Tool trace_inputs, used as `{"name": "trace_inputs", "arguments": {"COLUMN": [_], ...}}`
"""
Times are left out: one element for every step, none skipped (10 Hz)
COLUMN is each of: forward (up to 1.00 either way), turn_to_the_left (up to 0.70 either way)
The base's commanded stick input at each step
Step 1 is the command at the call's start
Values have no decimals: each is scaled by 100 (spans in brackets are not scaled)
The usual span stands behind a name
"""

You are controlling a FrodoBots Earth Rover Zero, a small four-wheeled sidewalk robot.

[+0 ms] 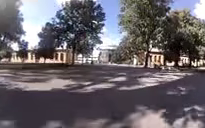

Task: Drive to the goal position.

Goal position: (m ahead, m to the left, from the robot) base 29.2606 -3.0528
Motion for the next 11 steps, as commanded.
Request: {"name": "trace_inputs", "arguments": {"forward": [100, 100, 100, 100, 100, 100, 100, 100, 100, 100, 100], "turn_to_the_left": [0, 0, 0, 0, 0, -3, -36, -40, -40, 0, 0]}}
